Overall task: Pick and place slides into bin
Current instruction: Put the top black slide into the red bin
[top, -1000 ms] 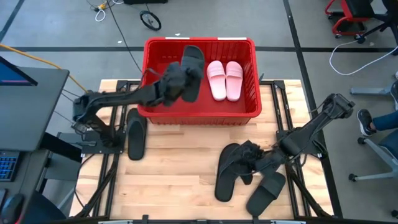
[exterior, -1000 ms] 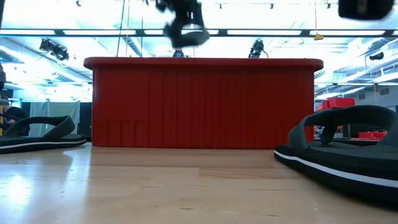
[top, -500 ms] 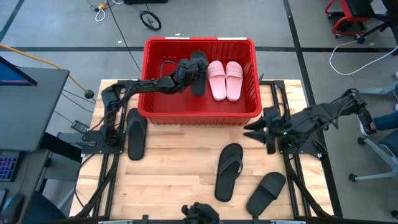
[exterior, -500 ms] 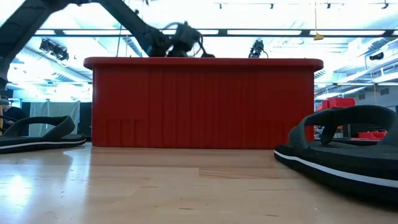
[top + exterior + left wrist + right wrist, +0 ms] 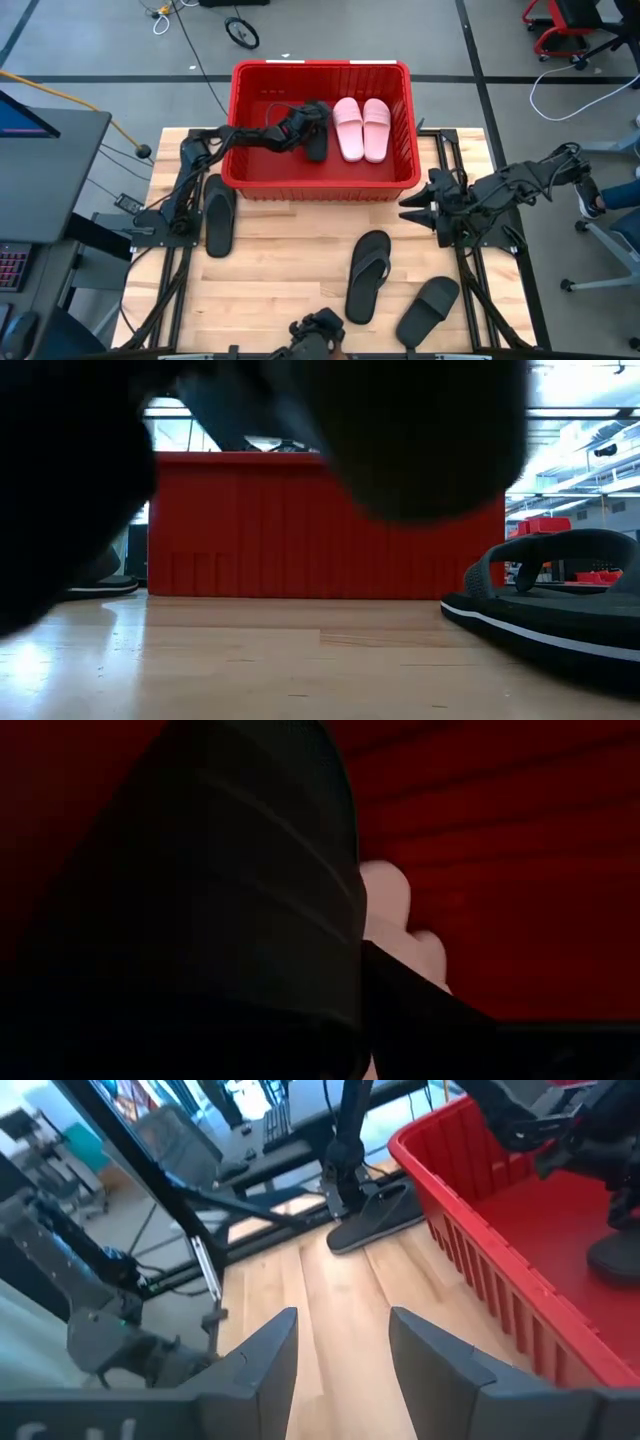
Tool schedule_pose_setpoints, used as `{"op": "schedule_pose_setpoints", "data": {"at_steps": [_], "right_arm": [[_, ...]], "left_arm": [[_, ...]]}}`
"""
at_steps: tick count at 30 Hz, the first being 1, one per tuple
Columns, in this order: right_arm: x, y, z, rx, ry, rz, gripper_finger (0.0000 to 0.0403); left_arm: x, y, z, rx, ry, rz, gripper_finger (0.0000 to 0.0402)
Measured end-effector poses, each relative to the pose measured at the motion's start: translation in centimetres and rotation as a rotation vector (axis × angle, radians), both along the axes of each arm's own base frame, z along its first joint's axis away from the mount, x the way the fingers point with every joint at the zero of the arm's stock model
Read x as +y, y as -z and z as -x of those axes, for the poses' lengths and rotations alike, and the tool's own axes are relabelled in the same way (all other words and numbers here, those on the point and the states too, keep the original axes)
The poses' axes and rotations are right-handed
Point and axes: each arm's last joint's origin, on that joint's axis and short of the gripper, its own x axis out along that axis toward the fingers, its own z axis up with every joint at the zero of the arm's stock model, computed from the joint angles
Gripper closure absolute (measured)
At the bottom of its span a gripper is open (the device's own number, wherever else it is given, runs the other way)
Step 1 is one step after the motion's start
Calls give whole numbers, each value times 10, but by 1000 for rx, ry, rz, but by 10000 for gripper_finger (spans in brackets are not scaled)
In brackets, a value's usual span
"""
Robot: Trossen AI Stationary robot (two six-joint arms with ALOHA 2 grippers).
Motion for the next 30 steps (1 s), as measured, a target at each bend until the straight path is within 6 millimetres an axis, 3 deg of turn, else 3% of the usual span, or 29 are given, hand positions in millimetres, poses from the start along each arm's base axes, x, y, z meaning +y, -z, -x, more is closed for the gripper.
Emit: {"op": "schedule_pose_setpoints", "data": {"at_steps": [6,23,30], "right_arm": [[-4,3,5,33,11,17,238],[-7,4,3,48,36,3,238],[-7,4,3,48,53,-44,238]], "left_arm": [[9,1,6,61,14,-40,366],[9,3,6,42,87,5,232],[6,3,3,-6,89,33,218]]}}
